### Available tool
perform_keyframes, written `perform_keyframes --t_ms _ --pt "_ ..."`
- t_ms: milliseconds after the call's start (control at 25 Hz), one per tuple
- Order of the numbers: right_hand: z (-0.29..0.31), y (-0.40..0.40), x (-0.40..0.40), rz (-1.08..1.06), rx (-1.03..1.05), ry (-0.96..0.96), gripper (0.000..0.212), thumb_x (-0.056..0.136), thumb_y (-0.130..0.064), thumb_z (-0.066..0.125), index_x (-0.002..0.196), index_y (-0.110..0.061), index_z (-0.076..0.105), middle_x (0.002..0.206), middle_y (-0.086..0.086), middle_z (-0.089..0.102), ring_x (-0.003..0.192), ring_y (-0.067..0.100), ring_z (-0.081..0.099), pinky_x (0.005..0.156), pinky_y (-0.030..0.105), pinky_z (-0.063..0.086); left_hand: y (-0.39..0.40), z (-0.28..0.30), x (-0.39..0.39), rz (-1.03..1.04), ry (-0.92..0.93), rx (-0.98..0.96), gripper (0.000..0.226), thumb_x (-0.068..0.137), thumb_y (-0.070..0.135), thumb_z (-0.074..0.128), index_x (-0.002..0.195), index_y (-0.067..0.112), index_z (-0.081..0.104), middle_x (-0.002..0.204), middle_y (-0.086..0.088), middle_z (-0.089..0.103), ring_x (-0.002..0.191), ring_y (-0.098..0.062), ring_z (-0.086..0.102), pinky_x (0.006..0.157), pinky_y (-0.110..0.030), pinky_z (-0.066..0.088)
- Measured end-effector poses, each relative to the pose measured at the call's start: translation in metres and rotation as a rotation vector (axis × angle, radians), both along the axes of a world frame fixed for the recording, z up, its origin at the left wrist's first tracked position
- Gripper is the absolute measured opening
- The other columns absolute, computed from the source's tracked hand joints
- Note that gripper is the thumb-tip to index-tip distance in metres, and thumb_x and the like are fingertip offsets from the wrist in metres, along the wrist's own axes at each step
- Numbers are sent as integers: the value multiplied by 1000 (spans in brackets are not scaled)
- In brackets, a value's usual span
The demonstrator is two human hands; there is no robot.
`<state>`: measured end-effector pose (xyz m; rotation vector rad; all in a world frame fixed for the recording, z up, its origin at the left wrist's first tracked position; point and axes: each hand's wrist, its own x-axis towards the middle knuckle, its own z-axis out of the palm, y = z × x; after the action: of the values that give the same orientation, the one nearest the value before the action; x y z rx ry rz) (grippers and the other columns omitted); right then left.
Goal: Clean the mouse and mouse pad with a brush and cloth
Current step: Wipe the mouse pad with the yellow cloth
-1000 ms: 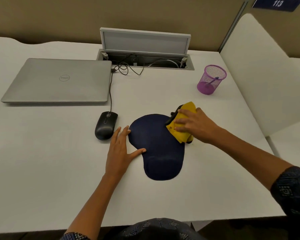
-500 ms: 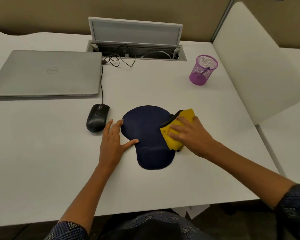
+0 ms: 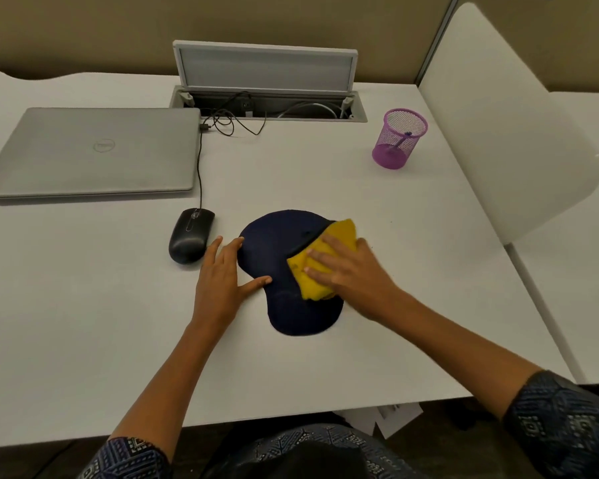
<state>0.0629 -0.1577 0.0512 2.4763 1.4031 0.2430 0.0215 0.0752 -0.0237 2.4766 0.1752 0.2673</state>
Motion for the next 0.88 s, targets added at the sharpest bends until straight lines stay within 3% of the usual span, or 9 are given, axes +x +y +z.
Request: perform_keyframes --t_ms 80,160,200,320,440,560,680,800,880 --pt "9 -25 14 -118 -28 -51 34 62 -29 86 94 -31 74 108 -2 72 105 25 66 67 35 54 0 1 1 4 8 5 80 70 52 71 133 14 40 139 -2 44 138 -21 21 104 -41 33" --pt "11 -35 27 -308 -9 -30 33 85 -24 65 118 -28 63 132 4 57 128 29 47 96 47 42 0 2 1 1 15 16 81 69 52 71 133 14 40 138 -2 44 138 -21 21 104 -42 33" --pt "11 -27 28 -317 60 -5 35 89 -16 55 123 -26 60 136 6 53 132 31 42 100 52 36 0 3 2 1 17 24 81 69 52 71 133 13 40 138 -2 45 138 -22 22 104 -42 33" --pt "5 22 14 -65 197 -22 35 77 -16 61 110 -26 68 122 5 64 118 34 56 75 49 50 0 6 4 -2 26 65 83 68 52 72 134 11 41 136 -7 47 136 -25 26 103 -42 35" --pt "-9 32 10 4 -31 151 45 86 -24 62 130 -28 51 145 5 44 138 35 31 94 56 38 0 9 6 -12 50 95 86 68 54 70 135 12 40 137 -7 46 136 -25 26 103 -43 35" --pt "-2 -3 37 -178 151 85 31 81 -23 70 111 -30 67 130 1 60 128 26 47 93 48 42 -1 10 5 5 67 83 87 67 55 70 136 14 38 139 -6 44 137 -24 24 103 -44 35" --pt "-6 -18 60 -410 271 217 32 94 -15 46 122 -18 61 139 7 49 137 25 29 114 47 9 -2 11 5 3 64 83 86 67 55 71 136 14 38 139 -5 45 137 -24 25 104 -44 35" --pt "-1 22 40 -248 325 170 33 84 -12 62 117 -18 65 131 12 57 129 35 44 107 60 25 -2 13 6 4 62 81 86 67 53 72 135 13 39 138 -7 45 136 -25 27 104 -43 35" --pt "-8 41 19 12 145 105 41 80 -24 69 120 -27 62 133 5 57 128 34 47 97 54 41 0 13 7 -12 70 77 85 67 50 73 135 12 39 138 -7 45 136 -25 27 105 -42 34"
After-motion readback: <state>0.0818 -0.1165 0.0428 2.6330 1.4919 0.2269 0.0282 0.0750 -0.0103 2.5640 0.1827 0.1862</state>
